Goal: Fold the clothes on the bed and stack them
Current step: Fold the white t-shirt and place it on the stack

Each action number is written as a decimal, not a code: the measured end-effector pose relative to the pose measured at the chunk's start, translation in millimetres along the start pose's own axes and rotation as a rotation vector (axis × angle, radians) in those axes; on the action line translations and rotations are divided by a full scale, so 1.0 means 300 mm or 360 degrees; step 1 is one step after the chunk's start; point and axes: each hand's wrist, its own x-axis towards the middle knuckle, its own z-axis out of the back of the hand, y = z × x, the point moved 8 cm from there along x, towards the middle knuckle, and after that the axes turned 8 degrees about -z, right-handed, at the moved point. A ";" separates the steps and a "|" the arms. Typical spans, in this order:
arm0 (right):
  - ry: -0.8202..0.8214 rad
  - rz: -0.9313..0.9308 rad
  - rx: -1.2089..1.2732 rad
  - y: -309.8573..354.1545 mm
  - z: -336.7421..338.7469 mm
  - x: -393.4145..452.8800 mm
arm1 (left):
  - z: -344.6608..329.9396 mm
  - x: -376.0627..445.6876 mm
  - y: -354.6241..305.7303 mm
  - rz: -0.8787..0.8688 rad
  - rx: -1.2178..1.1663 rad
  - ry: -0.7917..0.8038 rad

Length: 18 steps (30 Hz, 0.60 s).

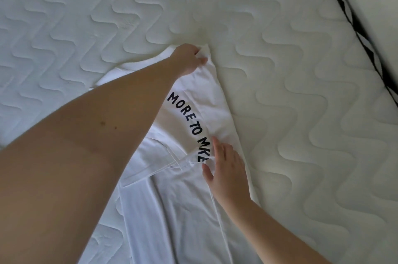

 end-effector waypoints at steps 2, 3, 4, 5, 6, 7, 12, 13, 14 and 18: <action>0.0011 -0.0005 -0.0048 -0.002 -0.011 -0.005 | 0.012 0.011 0.028 0.0050 -0.0038 -0.0037; 0.0004 0.0002 -0.0109 -0.004 -0.017 -0.012 | 0.022 0.014 0.039 0.0069 -0.0025 -0.0064; -0.0026 0.0021 -0.0180 -0.004 -0.021 -0.023 | 0.030 0.017 0.044 0.0078 -0.0004 -0.0093; -0.0072 0.0058 -0.0245 -0.003 -0.023 -0.035 | 0.036 0.019 0.045 0.0071 0.0012 -0.0118; -0.0116 0.0114 -0.0299 0.001 -0.026 -0.049 | 0.038 0.019 0.044 0.0068 0.0013 -0.0138; -0.0152 0.0177 -0.0337 0.004 -0.031 -0.063 | 0.039 0.016 0.044 0.0060 0.0005 -0.0154; -0.0226 0.0185 -0.0359 -0.006 -0.037 -0.079 | 0.033 0.003 0.039 0.0036 -0.0058 -0.0180; -0.0229 0.0173 -0.0353 -0.004 -0.037 -0.080 | 0.035 -0.003 0.039 0.0030 -0.0045 -0.0166; -0.0243 0.0180 -0.0354 0.003 -0.038 -0.083 | 0.040 -0.014 0.038 0.0016 -0.0003 -0.0143; -0.0379 0.0264 -0.0380 0.038 -0.045 -0.117 | 0.022 -0.099 0.115 0.0149 0.0360 0.0273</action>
